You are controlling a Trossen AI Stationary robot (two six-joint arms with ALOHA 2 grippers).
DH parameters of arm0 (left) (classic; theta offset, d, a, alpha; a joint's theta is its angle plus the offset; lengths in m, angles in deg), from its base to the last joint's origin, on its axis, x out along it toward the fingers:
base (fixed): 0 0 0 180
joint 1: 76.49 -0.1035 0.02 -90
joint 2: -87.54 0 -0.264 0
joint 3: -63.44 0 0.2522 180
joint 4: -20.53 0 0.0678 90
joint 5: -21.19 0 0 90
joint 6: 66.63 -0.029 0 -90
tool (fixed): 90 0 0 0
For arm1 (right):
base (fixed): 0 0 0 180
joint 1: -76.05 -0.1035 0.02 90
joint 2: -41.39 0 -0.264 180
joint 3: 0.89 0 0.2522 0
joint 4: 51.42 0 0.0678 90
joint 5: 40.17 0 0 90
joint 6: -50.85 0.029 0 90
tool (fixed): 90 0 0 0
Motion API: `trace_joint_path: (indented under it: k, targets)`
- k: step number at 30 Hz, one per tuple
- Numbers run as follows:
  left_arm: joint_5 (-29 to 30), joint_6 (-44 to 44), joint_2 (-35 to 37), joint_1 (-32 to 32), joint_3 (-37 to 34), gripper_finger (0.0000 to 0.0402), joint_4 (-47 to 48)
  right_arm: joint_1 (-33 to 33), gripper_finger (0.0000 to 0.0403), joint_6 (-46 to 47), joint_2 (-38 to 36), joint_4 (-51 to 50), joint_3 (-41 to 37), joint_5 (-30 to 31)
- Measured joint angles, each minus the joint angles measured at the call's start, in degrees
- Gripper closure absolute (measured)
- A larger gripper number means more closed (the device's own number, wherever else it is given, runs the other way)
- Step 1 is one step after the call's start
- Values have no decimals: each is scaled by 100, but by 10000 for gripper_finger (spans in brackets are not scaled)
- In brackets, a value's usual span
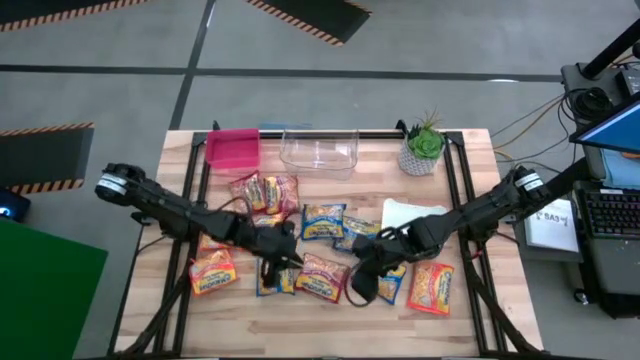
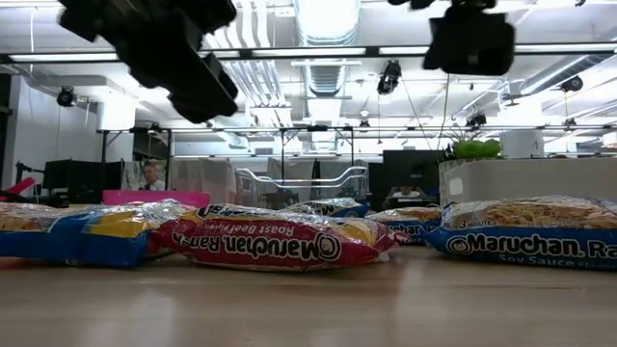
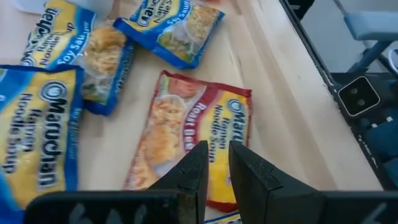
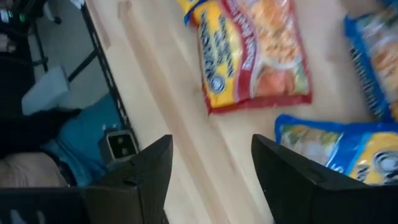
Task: Sort Maruchan noodles
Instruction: Put the red noodle pack into the white bin
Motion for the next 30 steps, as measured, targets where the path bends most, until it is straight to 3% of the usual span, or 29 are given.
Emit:
trace_joint_path:
  k: [10, 20, 30]
  targets:
    - [537, 1037, -700, 857, -9, 355, -475, 115, 192, -476, 618, 301, 52, -9]
    - [235, 1241, -1748, 900, -11, 355, -1717, 450, 192, -964, 1223, 467, 52, -88]
    - [250, 1241, -1970, 874, -11, 355, -2027, 861, 193, -646, 1230, 490, 55, -335]
